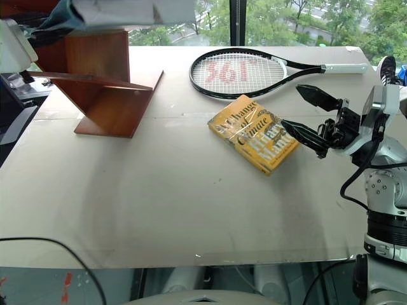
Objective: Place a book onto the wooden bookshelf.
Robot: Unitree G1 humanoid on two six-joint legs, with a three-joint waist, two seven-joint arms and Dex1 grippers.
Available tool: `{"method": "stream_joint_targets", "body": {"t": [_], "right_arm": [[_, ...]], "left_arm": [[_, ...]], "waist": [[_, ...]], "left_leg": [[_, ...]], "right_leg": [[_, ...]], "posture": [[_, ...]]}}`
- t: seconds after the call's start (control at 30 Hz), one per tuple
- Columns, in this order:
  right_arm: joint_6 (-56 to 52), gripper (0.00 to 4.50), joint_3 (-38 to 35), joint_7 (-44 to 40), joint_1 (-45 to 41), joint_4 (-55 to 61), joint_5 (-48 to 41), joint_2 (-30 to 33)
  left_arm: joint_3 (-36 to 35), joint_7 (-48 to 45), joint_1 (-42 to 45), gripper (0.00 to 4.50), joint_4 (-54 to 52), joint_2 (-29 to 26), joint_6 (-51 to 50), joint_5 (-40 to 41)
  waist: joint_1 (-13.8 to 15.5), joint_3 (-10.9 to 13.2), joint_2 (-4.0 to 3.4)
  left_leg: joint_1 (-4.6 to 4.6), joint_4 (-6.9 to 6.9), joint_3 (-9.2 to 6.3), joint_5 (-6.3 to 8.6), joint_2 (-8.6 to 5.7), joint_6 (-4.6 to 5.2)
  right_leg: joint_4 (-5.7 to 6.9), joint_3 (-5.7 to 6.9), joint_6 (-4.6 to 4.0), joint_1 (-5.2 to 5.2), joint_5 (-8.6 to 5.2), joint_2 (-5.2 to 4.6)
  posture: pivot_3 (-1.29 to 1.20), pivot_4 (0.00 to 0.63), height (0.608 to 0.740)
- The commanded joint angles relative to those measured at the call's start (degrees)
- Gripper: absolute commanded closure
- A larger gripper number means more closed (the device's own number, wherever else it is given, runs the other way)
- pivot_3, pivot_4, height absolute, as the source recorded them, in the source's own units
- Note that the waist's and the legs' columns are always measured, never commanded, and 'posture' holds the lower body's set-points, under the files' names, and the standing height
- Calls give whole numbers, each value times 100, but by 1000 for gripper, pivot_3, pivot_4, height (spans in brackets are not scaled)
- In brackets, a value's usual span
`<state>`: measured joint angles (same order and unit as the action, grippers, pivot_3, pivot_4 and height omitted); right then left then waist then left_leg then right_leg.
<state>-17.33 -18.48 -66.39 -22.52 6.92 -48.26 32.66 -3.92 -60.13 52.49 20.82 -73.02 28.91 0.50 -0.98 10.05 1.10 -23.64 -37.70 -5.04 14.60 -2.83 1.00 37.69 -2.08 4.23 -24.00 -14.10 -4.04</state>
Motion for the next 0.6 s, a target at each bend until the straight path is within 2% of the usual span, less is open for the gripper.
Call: {"method": "stream_joint_targets", "body": {"t": [0.03,0.3,0.6], "right_arm": [[27,0,-193,21,86,303,-154,88],[35,0,-271,150,283,484,-229,143],[47,0,-291,217,323,493,-220,192]], "left_arm": [[-9,-231,439,4386,637,-339,290,-164],[754,-470,1310,4386,2568,-610,1129,-1216],[1463,-27,2493,4386,3922,-100,1570,-2240]], "waist": [[-11,0,0],[-141,0,0],[-118,1,16]], "left_leg": [[0,-4,1,2,-2,4],[0,-33,-3,3,-8,6],[-6,-62,-10,7,-9,12]], "right_leg": [[3,0,0,0,0,2],[16,9,3,11,-2,4],[19,48,4,32,-2,1]], "posture": [[0,150,740],[0,150,740],[0,150,740]]}}
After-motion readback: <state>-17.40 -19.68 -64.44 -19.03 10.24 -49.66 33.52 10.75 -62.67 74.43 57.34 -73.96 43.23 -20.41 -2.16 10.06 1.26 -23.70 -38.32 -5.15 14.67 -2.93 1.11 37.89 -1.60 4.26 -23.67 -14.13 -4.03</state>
